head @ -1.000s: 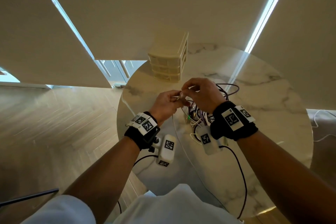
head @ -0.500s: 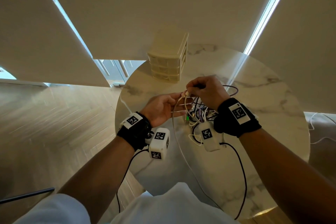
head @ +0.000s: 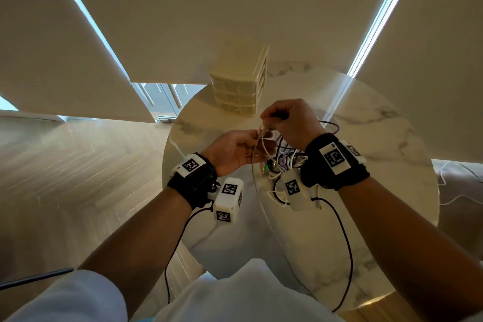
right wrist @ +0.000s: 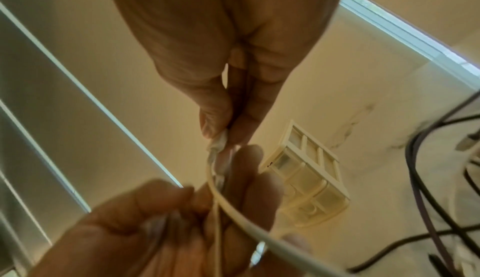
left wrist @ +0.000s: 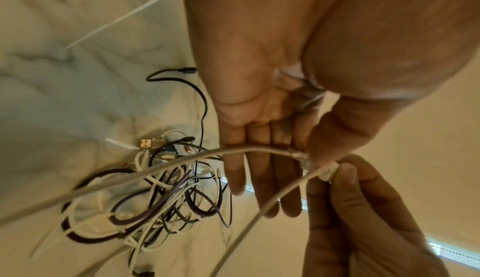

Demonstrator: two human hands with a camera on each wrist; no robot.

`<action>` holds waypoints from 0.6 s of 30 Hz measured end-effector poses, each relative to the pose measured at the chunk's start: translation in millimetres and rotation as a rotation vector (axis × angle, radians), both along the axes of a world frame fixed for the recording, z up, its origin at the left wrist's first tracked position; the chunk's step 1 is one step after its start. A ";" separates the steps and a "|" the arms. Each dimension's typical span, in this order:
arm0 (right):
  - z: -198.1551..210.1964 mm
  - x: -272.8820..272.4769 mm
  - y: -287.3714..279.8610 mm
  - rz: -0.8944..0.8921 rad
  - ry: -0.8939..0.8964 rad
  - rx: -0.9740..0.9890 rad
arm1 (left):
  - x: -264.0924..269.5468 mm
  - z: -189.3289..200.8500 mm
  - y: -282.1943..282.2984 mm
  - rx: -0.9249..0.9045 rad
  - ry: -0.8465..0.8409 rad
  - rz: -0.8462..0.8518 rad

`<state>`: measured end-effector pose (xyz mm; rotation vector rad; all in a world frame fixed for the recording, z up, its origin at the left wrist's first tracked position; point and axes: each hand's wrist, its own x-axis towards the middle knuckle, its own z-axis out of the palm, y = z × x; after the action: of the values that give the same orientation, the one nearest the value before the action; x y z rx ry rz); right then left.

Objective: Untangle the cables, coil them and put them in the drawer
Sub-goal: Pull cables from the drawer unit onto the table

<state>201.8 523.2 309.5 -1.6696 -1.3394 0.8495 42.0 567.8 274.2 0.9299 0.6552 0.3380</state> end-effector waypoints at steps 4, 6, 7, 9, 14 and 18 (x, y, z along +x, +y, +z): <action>-8.4 -2.2 -1.1 -0.058 -0.054 0.103 | 9.1 -2.1 -1.1 0.042 -0.002 0.031; -14.0 -2.9 -1.3 -0.098 -0.037 0.132 | 15.9 0.5 -1.1 0.053 0.014 0.058; -16.5 -2.6 -1.6 -0.119 -0.045 0.136 | 19.6 3.3 -0.1 0.055 0.021 0.087; -17.3 -2.3 -4.2 -0.133 -0.045 0.110 | 26.6 10.4 8.4 0.063 0.020 0.181; -16.7 5.8 -17.3 0.209 0.156 -0.222 | 43.5 39.4 45.0 0.023 -0.090 0.320; -34.4 27.5 -26.9 0.279 -0.153 -0.381 | 39.4 62.5 69.9 0.011 -0.148 0.419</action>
<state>229.3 496.3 275.2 -1.8922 -1.6181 1.2209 81.4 637.6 336.7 0.7652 0.7099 0.7764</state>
